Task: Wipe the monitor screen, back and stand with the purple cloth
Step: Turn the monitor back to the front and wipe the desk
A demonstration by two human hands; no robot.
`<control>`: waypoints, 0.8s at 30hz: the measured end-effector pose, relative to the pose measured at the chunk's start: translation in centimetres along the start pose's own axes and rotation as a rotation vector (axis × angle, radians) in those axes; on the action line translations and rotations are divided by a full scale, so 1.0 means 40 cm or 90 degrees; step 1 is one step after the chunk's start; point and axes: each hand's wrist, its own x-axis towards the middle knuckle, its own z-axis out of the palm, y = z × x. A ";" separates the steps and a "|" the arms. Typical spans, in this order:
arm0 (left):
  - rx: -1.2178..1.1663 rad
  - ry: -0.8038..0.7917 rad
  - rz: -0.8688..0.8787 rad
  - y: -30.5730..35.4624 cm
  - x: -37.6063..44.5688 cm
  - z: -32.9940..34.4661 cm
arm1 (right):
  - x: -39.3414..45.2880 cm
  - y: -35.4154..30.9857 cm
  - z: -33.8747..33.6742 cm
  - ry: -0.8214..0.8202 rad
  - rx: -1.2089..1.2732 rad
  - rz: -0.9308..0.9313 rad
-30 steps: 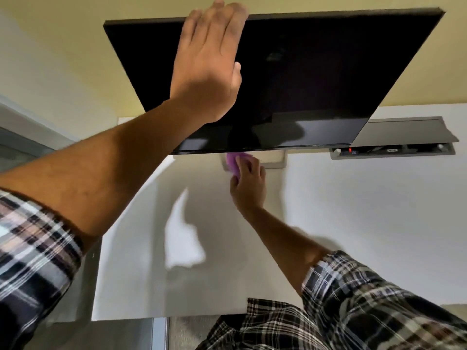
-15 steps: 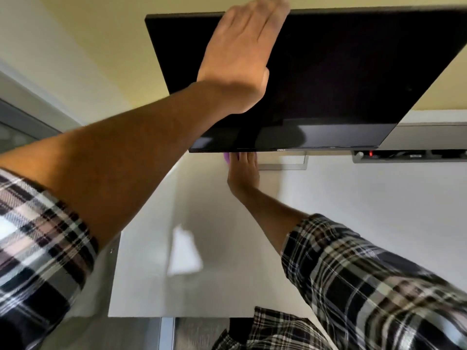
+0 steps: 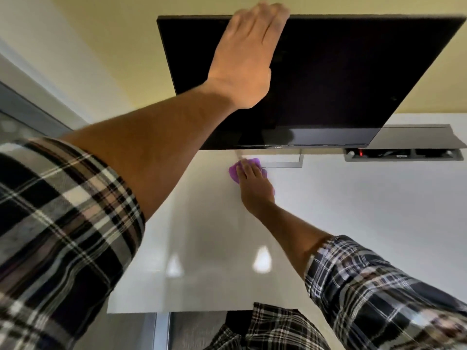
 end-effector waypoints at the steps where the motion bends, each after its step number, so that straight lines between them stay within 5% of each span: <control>1: -0.002 -0.005 -0.002 0.002 0.001 -0.001 | -0.019 0.023 -0.001 -0.009 -0.010 -0.001; 11: 0.015 0.016 -0.012 0.016 -0.004 0.000 | -0.067 0.314 -0.097 0.122 0.027 0.230; 17: 0.032 0.027 -0.013 0.015 -0.006 -0.001 | -0.041 0.217 -0.051 0.017 0.108 0.307; 24: 0.035 -0.009 -0.006 0.023 -0.007 -0.029 | -0.077 0.079 -0.044 -0.002 0.219 0.051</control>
